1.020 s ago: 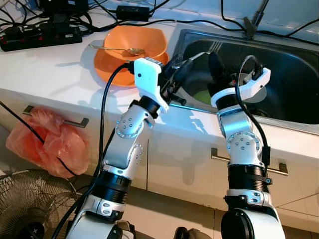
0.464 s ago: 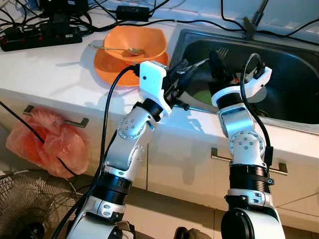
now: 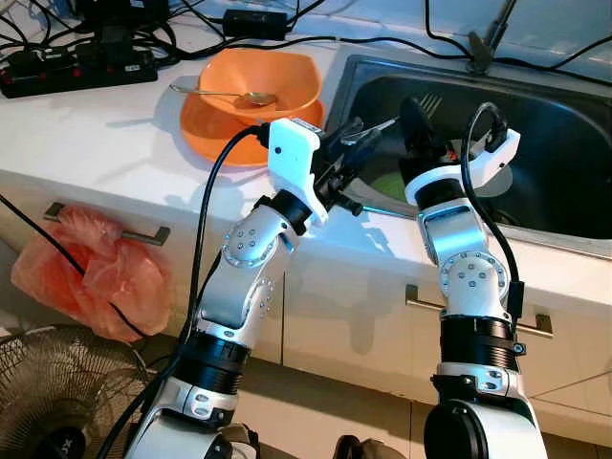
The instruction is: Kitchen organization
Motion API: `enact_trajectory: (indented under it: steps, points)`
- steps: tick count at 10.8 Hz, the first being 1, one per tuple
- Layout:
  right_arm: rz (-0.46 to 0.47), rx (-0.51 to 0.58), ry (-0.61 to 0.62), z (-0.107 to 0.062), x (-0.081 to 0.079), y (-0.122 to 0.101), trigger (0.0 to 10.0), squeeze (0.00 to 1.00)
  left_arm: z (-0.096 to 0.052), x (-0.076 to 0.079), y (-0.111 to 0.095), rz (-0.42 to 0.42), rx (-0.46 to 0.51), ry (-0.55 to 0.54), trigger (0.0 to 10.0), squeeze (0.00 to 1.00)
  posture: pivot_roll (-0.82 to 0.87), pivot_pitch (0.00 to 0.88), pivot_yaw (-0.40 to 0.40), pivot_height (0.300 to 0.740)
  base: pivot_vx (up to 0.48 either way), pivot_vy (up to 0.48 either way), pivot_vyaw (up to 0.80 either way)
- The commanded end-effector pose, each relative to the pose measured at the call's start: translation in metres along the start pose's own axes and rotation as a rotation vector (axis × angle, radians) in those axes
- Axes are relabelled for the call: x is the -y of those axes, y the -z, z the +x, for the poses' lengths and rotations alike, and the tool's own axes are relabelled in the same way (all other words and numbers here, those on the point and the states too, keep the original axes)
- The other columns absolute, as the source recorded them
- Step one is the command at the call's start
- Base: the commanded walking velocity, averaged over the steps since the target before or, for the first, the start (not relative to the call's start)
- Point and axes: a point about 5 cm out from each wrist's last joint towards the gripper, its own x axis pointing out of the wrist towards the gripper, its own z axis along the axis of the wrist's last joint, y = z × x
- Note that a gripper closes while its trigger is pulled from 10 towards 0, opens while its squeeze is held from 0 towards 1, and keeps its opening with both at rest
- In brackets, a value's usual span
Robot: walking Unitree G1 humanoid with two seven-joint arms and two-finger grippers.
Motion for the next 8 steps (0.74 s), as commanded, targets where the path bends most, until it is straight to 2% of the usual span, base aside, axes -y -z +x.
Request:
enact_trajectory:
  steps: [1, 4, 5, 6, 7, 8]
  points:
    - [0.021, 0.004, -0.005, 0.001, -0.003, 0.0, 10.0, 0.0, 0.001, 0.006, -0.005, 0.008, 0.017, 0.036, 10.0, 0.0, 0.2, 0.136, -0.04, 0.74, 0.0, 0.0, 0.0]
    - [0.028, -0.002, 0.016, 0.001, 0.0, 0.002, 10.0, 0.0, 0.003, 0.002, -0.012, 0.018, 0.058, 0.004, 10.0, 0.0, 0.2, 0.137, -0.044, 0.74, 0.0, 0.0, 0.0]
    - [0.059, 0.009, 0.029, 0.001, 0.001, 0.0, 10.0, 0.0, 0.003, 0.0, -0.013, 0.021, 0.069, -0.007, 10.0, 0.0, 0.2, 0.138, -0.046, 0.74, 0.0, 0.0, 0.0]
    - [0.103, 0.03, 0.054, 0.001, 0.004, -0.003, 10.0, 1.0, 0.003, -0.002, -0.015, 0.023, 0.079, -0.019, 10.0, 0.0, 0.2, 0.14, -0.047, 0.74, 0.0, 0.0, 0.0]
    - [0.161, 0.051, 0.096, 0.002, 0.008, -0.006, 10.0, 1.0, 0.002, -0.003, -0.016, 0.026, 0.08, -0.026, 10.0, 0.0, 0.2, 0.14, -0.047, 0.74, 0.0, 0.0, 0.0]
    - [0.183, 0.056, 0.115, 0.002, 0.011, -0.008, 10.0, 0.76, 0.001, -0.005, -0.015, 0.028, 0.078, -0.032, 10.0, 0.0, 0.2, 0.142, -0.047, 0.74, 0.0, 0.0, 0.0]
